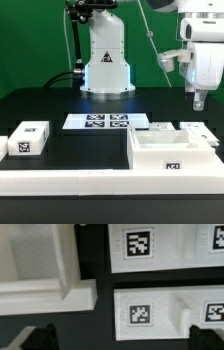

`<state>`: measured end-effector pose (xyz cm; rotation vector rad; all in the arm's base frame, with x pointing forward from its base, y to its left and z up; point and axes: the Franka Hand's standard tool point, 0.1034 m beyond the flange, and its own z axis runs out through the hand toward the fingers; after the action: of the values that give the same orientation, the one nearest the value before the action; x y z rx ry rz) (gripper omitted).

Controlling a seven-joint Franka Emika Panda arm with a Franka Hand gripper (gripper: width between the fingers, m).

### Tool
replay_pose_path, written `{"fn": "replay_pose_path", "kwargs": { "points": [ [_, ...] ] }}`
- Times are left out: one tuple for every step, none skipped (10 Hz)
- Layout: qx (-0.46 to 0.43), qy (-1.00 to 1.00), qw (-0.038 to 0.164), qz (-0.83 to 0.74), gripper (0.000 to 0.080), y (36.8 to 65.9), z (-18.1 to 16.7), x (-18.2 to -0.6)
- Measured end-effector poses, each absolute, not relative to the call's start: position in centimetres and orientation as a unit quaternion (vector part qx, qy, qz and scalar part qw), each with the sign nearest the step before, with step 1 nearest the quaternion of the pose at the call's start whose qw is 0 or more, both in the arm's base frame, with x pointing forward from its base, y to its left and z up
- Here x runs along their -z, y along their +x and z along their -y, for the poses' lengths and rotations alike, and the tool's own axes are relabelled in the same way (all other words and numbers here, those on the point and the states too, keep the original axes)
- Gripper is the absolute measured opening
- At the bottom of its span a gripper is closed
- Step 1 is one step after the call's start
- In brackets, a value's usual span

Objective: Assemble cabinet

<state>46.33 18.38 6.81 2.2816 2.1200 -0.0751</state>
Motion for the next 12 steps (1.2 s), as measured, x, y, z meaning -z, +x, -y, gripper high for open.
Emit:
{"fn": "replay_pose_path", "kwargs": {
  "points": [
    [0.039, 0.728, 0.003, -0.684, 0.0649, 45.4, -19.5, -5.8],
    [0.040, 0.728, -0.004, -0.684, 0.0649, 45.1, -19.9, -5.1],
    [0.034, 0.729, -0.008, -0.684, 0.0649, 44.9, -20.1, -4.4],
    [0.034, 0.729, -0.008, -0.684, 0.0649, 44.9, -20.1, -4.3],
    [0.034, 0.729, -0.008, -0.684, 0.0649, 44.9, -20.0, -4.3],
    [0.034, 0.729, -0.008, -0.684, 0.0649, 44.9, -20.0, -4.3],
    [0.027, 0.726, -0.009, -0.687, 0.0649, 44.9, -20.1, -4.2],
    [0.015, 0.720, -0.011, -0.693, 0.0649, 44.4, -19.8, -3.9],
    [0.009, 0.713, -0.014, -0.701, 0.0649, 43.9, -19.4, -3.5],
    [0.004, 0.707, -0.015, -0.707, 0.0649, 43.8, -19.1, -3.3],
    [0.004, 0.707, -0.016, -0.707, 0.0649, 43.7, -19.0, -3.1],
    [0.006, 0.707, -0.018, -0.707, 0.0649, 43.5, -19.0, -2.8]
  ]
}}
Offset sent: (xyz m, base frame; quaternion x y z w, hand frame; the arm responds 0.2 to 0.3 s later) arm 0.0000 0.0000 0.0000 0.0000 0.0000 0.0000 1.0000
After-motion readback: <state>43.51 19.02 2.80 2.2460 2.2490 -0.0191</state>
